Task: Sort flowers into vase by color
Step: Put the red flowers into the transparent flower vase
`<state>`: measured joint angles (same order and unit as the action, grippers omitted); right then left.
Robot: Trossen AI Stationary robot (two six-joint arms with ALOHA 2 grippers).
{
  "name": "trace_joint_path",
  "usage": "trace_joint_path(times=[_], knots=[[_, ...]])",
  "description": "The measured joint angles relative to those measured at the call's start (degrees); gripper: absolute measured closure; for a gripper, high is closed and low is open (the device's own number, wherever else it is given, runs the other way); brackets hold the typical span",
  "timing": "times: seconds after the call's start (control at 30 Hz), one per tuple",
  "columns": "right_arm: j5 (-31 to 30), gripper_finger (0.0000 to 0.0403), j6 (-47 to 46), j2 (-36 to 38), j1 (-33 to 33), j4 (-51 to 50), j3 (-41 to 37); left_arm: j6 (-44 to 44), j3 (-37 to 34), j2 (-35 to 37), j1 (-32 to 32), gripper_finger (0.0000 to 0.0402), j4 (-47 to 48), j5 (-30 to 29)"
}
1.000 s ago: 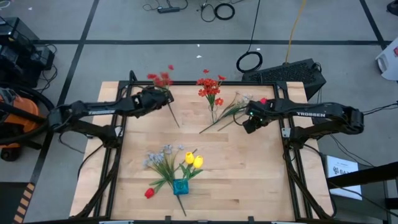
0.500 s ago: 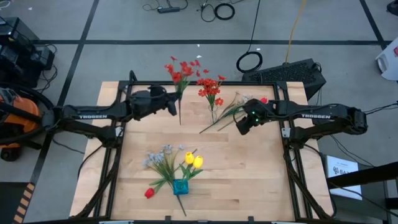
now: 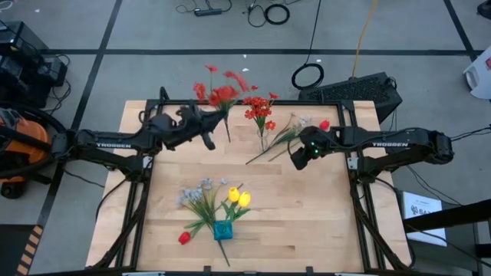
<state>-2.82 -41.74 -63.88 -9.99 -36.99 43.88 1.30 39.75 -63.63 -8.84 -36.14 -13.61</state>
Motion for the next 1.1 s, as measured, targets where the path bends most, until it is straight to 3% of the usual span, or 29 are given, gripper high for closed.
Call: trace_joint_path(times=[0.17,0.3,0.57,0.8,1.1], knots=[[-0.3,0.0328,-1.1,0.0,1.0,0.0,0.0,-3.1,0.0,-3.7,1.0,0.0389,-7.7,5.8],[-0.3,0.0328,-1.1,0.0,1.5,0.0,0.0,-6.5,0.1,-9.8,1.3,0.0389,-18.5,6.1],[-0.7,0.0328,-0.8,0.0,1.9,0.9,0.0,-6.3,1.1,-21.1,-0.8,0.0389,-31.2,6.2],[-0.6,0.0328,-0.4,0.0,1.9,2.1,0.0,-6.5,8.4,-28.9,-2.4,0.0389,-32.0,11.4],[-0.5,0.0328,0.4,0.0,1.9,2.0,0.0,-6.7,9.5,-33.7,-4.2,0.0389,-31.7,11.9]])
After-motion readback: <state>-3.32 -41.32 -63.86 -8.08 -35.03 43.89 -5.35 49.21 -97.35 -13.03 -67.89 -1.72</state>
